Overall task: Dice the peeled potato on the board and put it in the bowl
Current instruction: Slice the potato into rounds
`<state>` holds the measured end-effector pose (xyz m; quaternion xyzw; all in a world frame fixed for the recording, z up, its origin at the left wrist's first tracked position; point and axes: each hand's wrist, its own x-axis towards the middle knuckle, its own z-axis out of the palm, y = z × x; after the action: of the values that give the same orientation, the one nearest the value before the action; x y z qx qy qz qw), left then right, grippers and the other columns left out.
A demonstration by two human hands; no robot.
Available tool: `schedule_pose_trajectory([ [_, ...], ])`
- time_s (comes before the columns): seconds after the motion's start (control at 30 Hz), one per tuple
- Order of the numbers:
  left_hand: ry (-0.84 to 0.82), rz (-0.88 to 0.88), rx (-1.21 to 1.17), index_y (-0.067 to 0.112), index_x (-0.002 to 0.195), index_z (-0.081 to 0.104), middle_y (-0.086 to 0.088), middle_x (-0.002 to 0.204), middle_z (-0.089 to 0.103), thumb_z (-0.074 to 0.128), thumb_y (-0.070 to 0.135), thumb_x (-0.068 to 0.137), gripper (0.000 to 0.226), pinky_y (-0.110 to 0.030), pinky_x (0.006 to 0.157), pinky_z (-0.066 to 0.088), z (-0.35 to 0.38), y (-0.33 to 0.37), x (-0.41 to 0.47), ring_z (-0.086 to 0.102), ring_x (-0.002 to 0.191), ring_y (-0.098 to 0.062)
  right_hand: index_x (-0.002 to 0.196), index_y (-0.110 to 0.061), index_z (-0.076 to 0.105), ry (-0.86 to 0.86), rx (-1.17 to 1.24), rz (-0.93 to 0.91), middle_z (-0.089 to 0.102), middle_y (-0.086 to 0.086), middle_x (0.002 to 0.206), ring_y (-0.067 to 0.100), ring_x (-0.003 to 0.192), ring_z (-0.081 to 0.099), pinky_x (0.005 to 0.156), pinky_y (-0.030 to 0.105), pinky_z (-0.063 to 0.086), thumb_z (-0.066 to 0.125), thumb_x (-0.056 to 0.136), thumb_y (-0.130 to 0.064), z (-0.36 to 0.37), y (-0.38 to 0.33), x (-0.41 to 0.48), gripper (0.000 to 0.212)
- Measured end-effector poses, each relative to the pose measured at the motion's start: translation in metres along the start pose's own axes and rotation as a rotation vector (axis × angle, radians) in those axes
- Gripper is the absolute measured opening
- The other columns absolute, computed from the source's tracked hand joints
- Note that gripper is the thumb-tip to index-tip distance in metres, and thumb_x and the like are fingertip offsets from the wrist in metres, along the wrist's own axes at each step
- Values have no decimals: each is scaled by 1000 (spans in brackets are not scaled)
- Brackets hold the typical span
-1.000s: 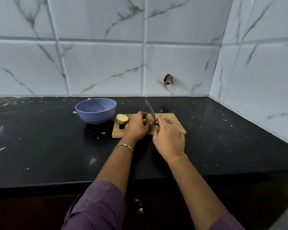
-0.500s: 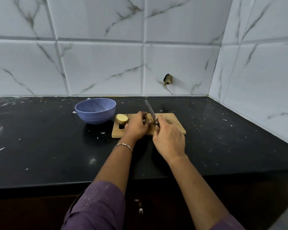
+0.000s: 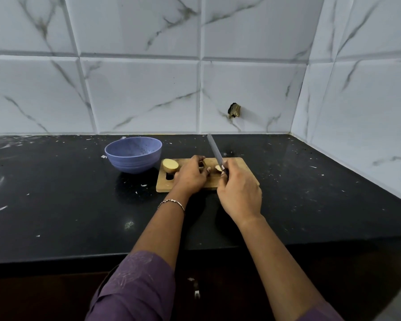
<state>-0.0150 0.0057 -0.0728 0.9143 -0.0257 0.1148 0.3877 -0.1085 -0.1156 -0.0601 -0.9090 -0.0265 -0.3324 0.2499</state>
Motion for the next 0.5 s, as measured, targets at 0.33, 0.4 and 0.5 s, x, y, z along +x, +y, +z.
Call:
schedule_pose_trajectory([
  [0.33,-12,0,3,23,139,46,2,133,61,57,36,97,45,-44,105,40,0,0,2,56,124,-18,128,-23,52,-86,-17,-20,67,-2,101,18,91,64,74,39,56,51,100,-24,3,-1,-2,28],
  [0.4,-13,-1,6,23,139,46,2,133,61,56,37,98,45,-44,105,41,1,-1,3,56,124,-18,128,-23,52,-89,-31,-28,67,-2,99,18,88,64,72,38,57,51,100,-24,4,-1,-2,28],
  [0.5,-11,-3,13,24,139,46,2,133,61,56,38,98,45,-44,105,40,1,-1,4,56,124,-18,129,-23,53,-95,-41,-31,68,-1,96,19,86,65,71,39,57,50,100,-24,5,-3,-2,29],
])
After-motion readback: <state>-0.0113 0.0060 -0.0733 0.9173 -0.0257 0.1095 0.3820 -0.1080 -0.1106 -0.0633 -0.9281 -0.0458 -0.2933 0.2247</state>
